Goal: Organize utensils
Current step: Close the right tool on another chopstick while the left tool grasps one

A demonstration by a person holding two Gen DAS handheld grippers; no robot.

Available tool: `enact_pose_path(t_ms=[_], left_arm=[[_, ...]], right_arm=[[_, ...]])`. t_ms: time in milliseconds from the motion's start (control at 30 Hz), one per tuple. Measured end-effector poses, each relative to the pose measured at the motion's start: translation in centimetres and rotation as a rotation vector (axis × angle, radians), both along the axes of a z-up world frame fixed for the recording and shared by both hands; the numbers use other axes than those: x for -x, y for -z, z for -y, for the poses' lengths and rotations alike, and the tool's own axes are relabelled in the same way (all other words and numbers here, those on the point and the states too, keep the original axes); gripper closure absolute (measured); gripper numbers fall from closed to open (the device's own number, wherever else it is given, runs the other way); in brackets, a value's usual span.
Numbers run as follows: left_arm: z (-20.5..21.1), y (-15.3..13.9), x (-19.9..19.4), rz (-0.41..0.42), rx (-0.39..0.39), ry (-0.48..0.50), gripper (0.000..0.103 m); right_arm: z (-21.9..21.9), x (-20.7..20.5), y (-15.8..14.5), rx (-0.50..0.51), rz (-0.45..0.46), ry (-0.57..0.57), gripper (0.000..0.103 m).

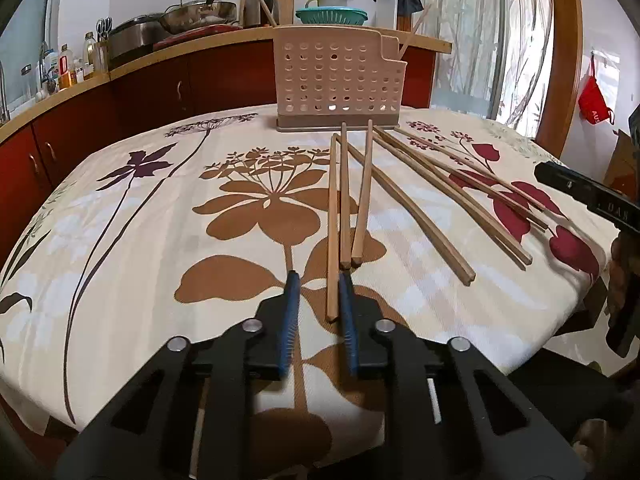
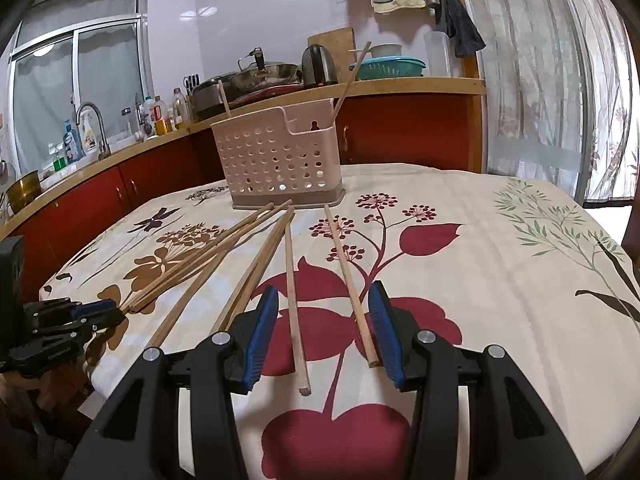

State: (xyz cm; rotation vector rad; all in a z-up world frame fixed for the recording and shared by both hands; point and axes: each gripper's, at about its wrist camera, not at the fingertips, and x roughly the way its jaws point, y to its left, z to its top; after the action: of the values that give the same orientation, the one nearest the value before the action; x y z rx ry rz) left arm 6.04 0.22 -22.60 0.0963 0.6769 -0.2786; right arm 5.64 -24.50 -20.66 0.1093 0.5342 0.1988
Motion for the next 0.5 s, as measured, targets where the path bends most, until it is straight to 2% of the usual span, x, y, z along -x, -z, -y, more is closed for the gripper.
enact_pose_path(t_ms=[67,400,500], left_arm=[[0.0,0.0,0.0,0.006,0.001,-0.005,0.096],[-0.9,-0.5,-0.2,0.051,0.027,-0.07,0.097],[-1.3,-0.2,-0.7,0.039,0.032,-0.088,0.097]], right_arm=[[0.0,0.1,0.0,0.002,0.003,-0.001,0.056],[0.2,0.0,0.7,0.007,-0.012,0.005,0.056],[0.3,0.1,1.0,0.009,-0.016,-0.001,0.06]])
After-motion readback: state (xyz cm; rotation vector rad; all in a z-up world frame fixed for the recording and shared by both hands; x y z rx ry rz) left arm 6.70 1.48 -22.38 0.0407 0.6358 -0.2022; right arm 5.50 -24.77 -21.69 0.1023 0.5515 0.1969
